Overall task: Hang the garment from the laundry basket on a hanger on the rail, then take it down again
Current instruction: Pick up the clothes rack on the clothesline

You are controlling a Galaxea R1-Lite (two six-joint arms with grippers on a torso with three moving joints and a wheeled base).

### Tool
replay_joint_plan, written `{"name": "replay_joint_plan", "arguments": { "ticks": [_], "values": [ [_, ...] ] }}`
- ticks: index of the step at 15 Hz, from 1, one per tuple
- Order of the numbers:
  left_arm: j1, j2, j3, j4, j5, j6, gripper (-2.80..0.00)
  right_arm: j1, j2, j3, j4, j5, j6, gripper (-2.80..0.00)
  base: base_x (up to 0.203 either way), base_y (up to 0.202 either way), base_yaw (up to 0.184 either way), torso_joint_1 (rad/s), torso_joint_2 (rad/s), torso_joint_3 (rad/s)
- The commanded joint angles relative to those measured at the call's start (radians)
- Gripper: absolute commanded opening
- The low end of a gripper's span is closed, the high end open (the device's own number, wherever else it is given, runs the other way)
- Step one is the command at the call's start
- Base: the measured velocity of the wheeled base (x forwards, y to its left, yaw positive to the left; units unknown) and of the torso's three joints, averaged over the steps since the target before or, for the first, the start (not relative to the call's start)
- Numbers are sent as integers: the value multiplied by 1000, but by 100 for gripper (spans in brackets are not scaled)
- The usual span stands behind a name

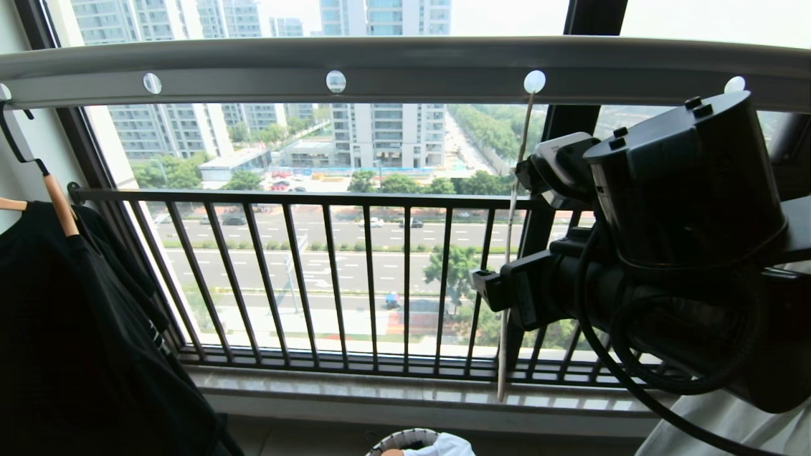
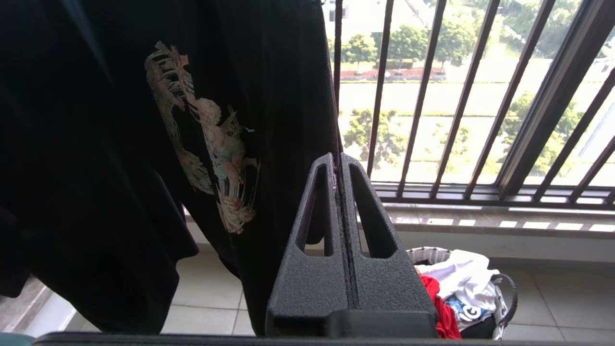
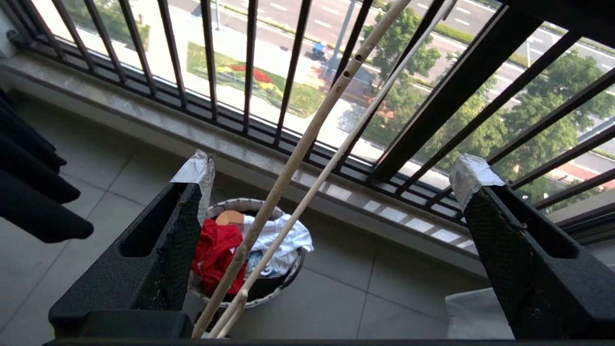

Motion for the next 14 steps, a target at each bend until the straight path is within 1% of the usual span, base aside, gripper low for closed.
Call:
{"name": "replay_joint_plan", "arguments": {
  "ticks": [1,4,10,11,12,14],
  "values": [
    [0,1,0,0,0,0,-280,-27,-13,14,0,-3,-1,0,0,0,0,0,0,0],
    [0,1,0,0,0,0,-280,-58,-29,22,0,-2,-3,0,0,0,0,0,0,0],
    [0,1,0,0,0,0,-280,-70,-53,39,-4,6,-20,0,0,0,0,0,0,0],
    [0,1,0,0,0,0,-280,-69,-49,41,-6,23,-28,0,0,0,0,0,0,0],
    [0,1,0,0,0,0,-280,-70,-46,41,-7,69,-32,0,0,0,0,0,0,0],
    [0,1,0,0,0,0,-280,-77,-40,41,-5,213,-38,0,0,0,0,0,0,0]
  ]
}}
